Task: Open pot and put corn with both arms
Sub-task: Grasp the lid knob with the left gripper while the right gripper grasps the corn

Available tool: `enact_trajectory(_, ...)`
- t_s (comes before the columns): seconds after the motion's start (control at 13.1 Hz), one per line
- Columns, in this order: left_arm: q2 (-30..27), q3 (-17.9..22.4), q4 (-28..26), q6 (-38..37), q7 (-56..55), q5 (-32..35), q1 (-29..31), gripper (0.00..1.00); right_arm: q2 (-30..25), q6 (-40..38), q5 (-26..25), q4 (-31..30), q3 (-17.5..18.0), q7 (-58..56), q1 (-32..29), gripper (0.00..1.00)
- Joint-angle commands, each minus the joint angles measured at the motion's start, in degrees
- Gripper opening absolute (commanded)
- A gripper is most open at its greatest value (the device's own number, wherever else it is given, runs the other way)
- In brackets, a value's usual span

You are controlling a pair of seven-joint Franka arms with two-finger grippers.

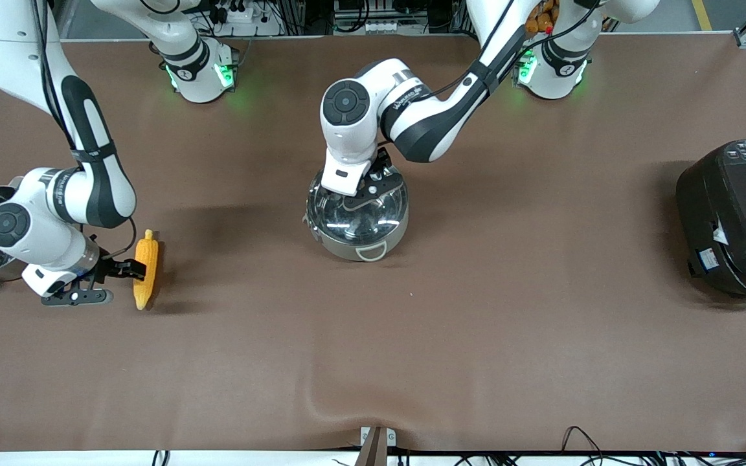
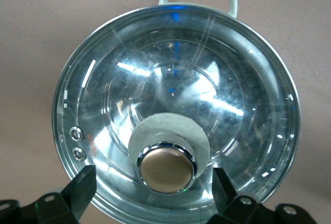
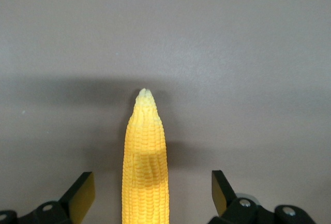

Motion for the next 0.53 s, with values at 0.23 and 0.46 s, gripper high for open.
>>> enact_trajectory(0.23, 0.59, 0.46, 1.21, -0.16, -1.35, 1.59, -0.20, 0.90, 1.60, 3.35, 5.74, -2.41, 0.76, -8.14, -0.62, 1.00)
enact_trajectory(0.46, 0.76, 0.46, 1.21, -0.16, -1.34, 1.67, -0.20, 0.86, 2.13, 3.53, 6.62, -2.94, 0.76, -11.22, -1.15, 1.00)
